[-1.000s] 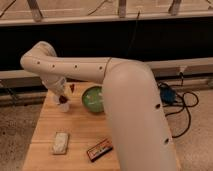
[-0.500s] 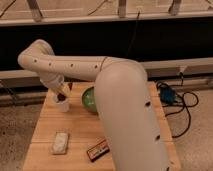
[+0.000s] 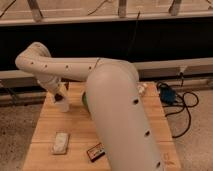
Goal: Place the pepper in the ceramic cup
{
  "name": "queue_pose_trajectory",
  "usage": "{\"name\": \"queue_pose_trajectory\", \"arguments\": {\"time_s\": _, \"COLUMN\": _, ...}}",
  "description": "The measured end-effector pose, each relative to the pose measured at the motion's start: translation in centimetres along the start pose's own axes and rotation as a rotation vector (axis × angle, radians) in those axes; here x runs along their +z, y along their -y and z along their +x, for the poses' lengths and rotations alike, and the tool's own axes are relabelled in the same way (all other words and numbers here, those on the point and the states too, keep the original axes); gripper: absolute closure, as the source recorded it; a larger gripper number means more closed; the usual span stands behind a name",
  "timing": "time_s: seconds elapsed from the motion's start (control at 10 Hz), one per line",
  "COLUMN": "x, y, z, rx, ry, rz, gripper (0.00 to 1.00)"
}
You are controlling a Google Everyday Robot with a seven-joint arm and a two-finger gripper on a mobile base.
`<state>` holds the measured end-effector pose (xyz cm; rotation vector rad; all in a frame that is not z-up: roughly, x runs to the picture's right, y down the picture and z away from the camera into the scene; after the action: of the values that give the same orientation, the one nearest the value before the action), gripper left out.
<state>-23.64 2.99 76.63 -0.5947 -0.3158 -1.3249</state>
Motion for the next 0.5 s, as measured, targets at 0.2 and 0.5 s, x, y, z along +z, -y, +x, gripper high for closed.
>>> {"name": "queue_pose_trajectory", "arguments": {"time_s": 0.2, "x": 1.0, "y": 0.0, "z": 0.8, "rx": -0.001, "ry": -0.018, "rz": -0.005, "gripper": 1.00}}
{"name": "queue_pose_trajectory", "arguments": {"time_s": 0.5, "x": 1.8, "y": -0.3, "z": 1.9, "rx": -0.004, "ry": -0.045, "rz": 0.001, "gripper": 0.92}}
